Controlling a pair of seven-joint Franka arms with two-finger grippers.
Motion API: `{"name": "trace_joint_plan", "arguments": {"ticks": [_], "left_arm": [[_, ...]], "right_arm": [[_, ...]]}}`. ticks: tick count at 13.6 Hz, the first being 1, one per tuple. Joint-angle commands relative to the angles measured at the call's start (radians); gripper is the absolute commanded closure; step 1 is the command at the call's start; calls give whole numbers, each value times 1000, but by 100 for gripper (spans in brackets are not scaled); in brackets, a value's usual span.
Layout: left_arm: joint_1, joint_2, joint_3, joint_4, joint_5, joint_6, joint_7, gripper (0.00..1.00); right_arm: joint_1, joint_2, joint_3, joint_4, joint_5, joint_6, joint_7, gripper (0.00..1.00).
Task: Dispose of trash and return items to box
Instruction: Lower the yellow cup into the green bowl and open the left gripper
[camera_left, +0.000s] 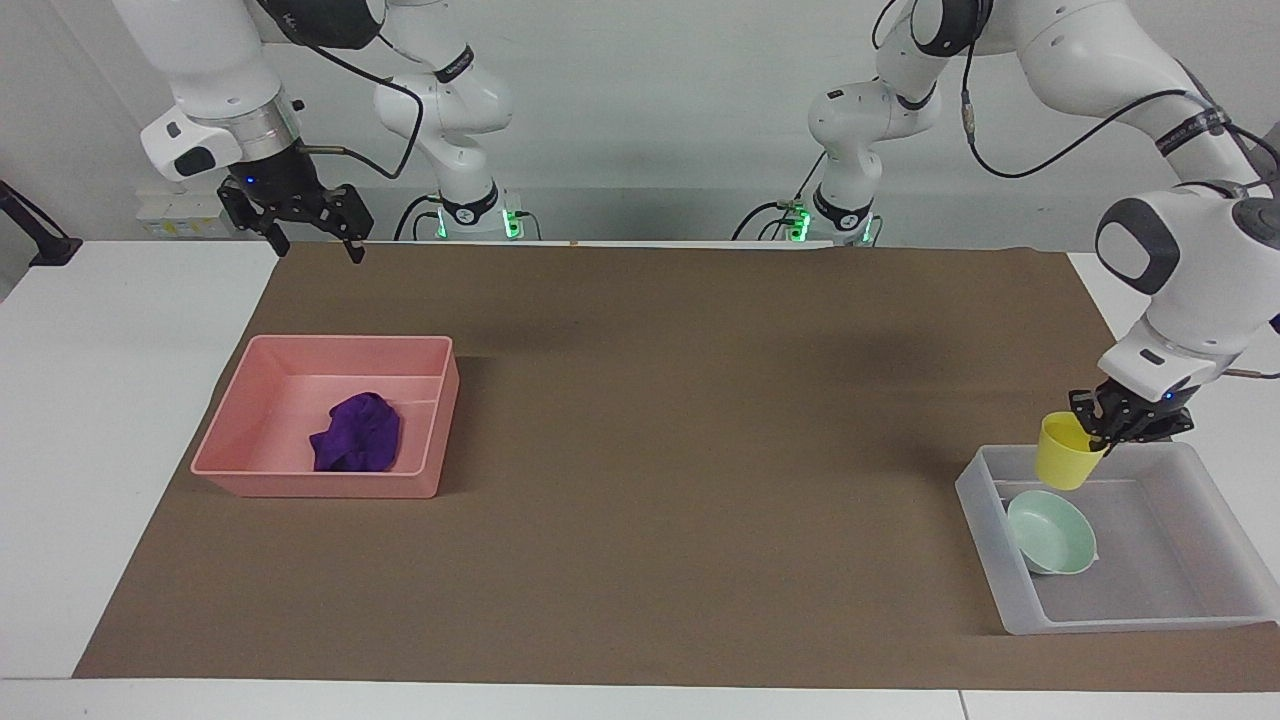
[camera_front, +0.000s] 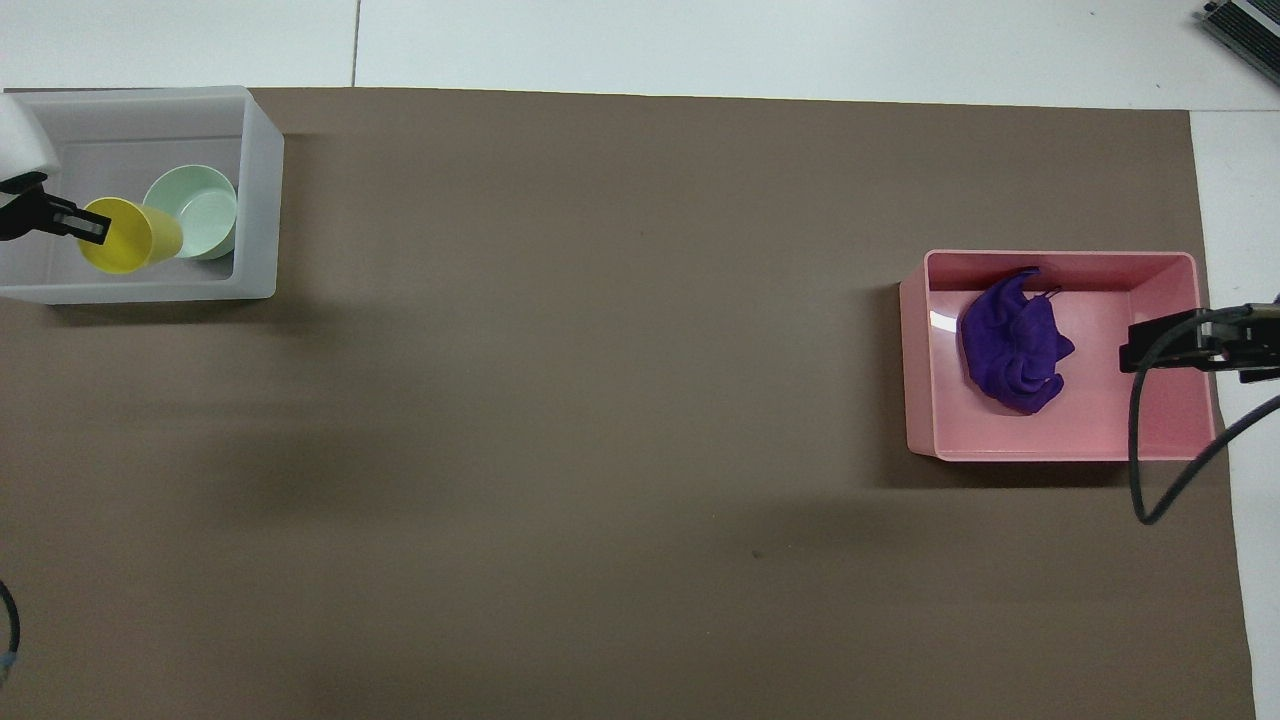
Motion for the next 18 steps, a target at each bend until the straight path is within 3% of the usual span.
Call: {"name": "trace_joint_plan", "arguments": {"ticks": [1, 8, 9, 10, 13, 18], "left_arm": [[11, 91, -11, 71, 7, 51, 15, 100], [2, 133, -11, 85, 6, 146, 12, 100], [3, 133, -13, 85, -11, 143, 13, 80], [3, 137, -13, 85, -49, 140, 10, 1], [2, 137, -9, 93, -85, 108, 9, 0], [2, 128, -13, 192, -96, -127, 4, 0]], "right_arm": [[-6, -32, 2, -43, -1, 30, 6, 0], [-5, -39, 2, -66, -1, 68, 6, 0], [-5, -43, 2, -73, -1, 70, 6, 0], [-6, -43, 2, -76, -1, 71, 6, 0], [-5, -45, 2, -78, 0, 72, 6, 0], [-5, -49, 2, -86, -1, 75, 6, 0]]}}
